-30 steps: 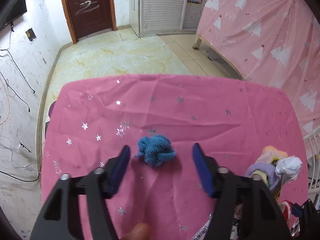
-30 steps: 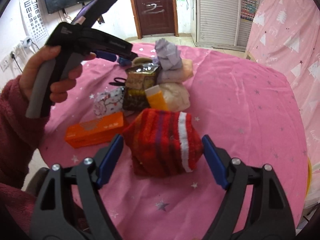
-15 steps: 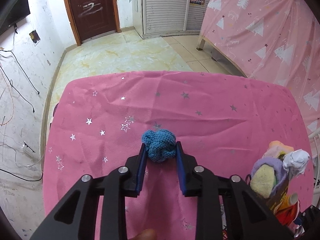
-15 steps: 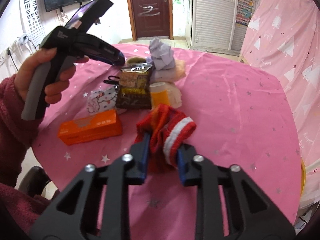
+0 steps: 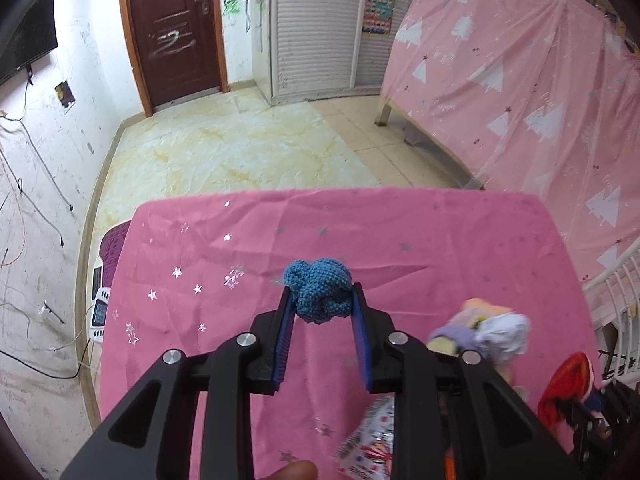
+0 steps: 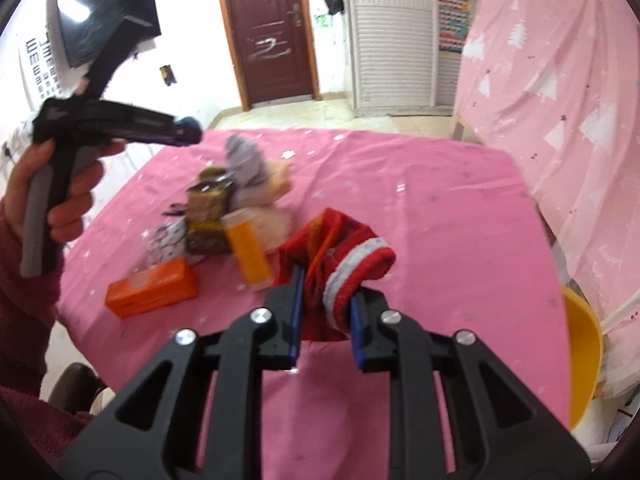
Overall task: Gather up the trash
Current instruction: 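Grasp the blue knitted ball with the left tool while the right tool grasps the red sock, then carry both items to the yellow bin and open both tools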
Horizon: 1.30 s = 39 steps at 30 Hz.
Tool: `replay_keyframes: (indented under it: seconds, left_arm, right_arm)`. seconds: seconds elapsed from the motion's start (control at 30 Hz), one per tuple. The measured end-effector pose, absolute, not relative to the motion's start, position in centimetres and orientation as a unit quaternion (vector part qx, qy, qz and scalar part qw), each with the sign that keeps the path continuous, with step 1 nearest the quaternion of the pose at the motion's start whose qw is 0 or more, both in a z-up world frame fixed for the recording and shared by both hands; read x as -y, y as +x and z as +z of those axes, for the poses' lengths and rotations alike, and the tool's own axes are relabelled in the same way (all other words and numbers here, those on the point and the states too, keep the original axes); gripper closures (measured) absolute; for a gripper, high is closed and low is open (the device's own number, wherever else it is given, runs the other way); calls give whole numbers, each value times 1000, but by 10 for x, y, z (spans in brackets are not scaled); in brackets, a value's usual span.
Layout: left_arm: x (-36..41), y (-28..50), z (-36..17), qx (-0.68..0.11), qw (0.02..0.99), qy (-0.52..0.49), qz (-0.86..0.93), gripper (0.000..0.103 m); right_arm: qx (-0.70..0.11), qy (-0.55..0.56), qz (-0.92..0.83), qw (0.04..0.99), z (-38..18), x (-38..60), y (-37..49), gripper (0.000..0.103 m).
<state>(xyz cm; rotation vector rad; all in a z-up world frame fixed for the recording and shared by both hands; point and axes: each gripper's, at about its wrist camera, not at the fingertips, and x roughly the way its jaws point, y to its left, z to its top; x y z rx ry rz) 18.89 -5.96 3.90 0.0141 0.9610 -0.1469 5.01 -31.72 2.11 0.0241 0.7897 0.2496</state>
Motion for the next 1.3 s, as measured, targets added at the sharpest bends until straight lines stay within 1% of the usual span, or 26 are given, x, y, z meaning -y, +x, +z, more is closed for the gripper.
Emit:
replay_keyframes:
  seconds: [0.3, 0.53, 1.0, 1.3]
  left_arm:
    - [105, 174, 72, -437, 892, 19, -114, 81]
    - [171, 163, 81, -433, 887, 42, -156, 81]
    - [306, 136, 69, -445, 857, 84, -244, 81]
    - [394, 107, 52, -460, 830, 109, -296, 81]
  right_arm:
    - [-365, 36, 74, 927, 28, 370, 50, 85]
    - [-358, 50, 43, 931, 26, 408, 41, 85]
    - [-352, 87, -36, 931, 15, 505, 19, 85]
    - [-360, 138, -67, 920, -11, 559, 13, 85]
